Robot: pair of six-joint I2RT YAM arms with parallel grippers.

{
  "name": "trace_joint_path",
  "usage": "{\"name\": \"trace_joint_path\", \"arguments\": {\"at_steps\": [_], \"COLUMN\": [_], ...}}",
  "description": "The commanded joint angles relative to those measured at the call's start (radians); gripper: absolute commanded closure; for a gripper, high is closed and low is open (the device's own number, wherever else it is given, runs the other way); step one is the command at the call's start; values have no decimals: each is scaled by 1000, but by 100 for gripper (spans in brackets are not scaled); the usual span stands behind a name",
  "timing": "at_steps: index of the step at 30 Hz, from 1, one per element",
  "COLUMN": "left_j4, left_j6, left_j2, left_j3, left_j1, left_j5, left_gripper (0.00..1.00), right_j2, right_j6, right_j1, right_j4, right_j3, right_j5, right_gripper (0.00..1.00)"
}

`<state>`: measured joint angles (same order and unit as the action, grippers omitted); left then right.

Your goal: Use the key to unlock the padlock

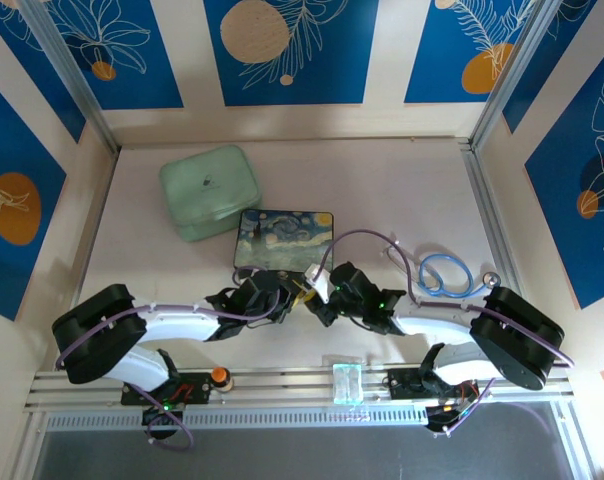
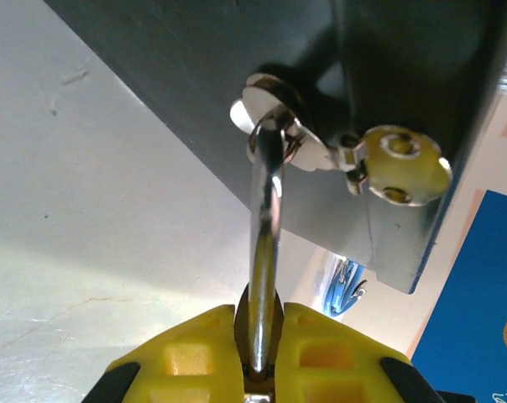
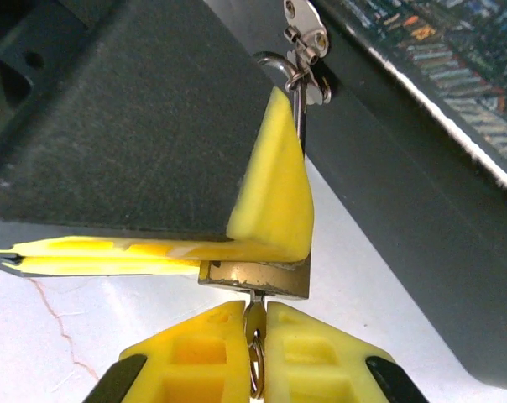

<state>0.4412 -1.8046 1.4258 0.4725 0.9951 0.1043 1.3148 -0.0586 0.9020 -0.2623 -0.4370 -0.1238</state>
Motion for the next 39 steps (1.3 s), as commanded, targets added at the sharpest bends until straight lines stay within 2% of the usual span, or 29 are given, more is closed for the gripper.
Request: {"name": "trace_joint_path", "arguments": {"at_steps": [1, 4, 8, 10, 11, 18, 21, 24, 30, 34, 39], "left_j4": [-13, 9, 33, 46, 46, 36, 10, -37, -15, 25, 35], "left_j6": [19, 22, 24, 26, 23, 26, 46, 50, 34, 21, 22], "left_j2": [-19, -22, -5, 4, 8, 10, -4, -27, -37, -20, -13], "left_j3": [-3, -15, -21, -21, -20, -14, -14, -9, -23, -29, -32], "left_j1": [7, 5, 5, 7, 5, 7, 7, 7, 7, 7, 7], "left_j5": [-15, -8, -6, -8, -12, -9, -9, -4, 2, -12, -20], "left_gripper": [100, 100, 100, 91, 90, 90, 96, 100, 100, 100, 100], "right_j2": [-12, -1, 3, -14, -24, -42, -31, -34, -42, -37, -48], "right_j6": [-73, -141, -189, -213, -223, -297, -359, -428, -471, -511, -557], "right_j1": [-28, -66, -69, -68, -66, -72, -91, -121, -166, -187, -211], "right_j4": [-53, -87, -72, -86, -85, -111, -106, -138, -81, -81, -99], "right_j3": [5, 26, 29, 46, 50, 89, 95, 116, 107, 109, 118], "right_j5": [95, 162, 180, 186, 183, 185, 200, 220, 203, 211, 210], "right_gripper": [93, 94, 94, 94, 94, 95, 94, 89, 71, 56, 51]}}
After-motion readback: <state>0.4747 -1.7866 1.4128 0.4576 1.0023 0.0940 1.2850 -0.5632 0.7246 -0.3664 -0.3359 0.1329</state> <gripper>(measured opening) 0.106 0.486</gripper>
